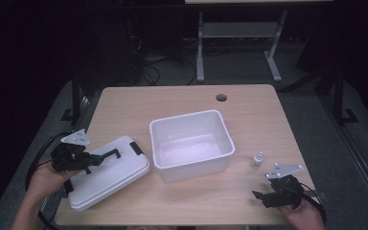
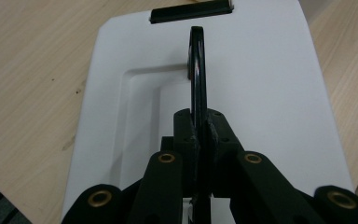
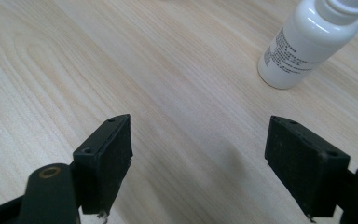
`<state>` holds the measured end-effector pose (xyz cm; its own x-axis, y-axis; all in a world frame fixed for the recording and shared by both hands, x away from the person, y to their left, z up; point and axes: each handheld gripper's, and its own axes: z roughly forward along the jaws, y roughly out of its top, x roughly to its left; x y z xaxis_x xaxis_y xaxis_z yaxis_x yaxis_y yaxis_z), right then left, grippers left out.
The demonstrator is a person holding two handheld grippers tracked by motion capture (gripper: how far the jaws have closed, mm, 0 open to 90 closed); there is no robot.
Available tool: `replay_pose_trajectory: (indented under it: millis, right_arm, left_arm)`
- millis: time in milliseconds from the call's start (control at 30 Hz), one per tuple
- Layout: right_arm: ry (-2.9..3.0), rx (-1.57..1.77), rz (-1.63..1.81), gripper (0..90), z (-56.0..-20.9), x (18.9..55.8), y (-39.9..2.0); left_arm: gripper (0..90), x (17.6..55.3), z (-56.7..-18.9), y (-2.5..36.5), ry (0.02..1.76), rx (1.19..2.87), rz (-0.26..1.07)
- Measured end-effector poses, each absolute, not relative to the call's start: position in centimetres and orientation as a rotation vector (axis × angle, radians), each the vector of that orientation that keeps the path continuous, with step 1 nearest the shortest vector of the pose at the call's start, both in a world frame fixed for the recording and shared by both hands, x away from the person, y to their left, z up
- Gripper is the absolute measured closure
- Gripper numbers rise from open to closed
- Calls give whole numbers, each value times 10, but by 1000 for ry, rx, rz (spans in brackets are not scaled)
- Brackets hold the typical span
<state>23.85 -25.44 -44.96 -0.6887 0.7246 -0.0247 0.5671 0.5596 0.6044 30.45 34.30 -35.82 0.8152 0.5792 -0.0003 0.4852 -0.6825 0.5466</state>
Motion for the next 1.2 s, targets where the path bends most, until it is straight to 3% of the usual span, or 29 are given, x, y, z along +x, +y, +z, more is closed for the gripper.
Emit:
replay_pose_trajectory:
  millis: [600, 1200]
  right_arm:
    - [2524, 1082, 832, 218, -449, 239, -260]
    - [2535, 1075, 816, 217, -445, 241, -264]
  left_arm:
    - [840, 303, -393, 334, 797, 2452, 220]
    - [834, 295, -403, 331, 795, 2450, 249]
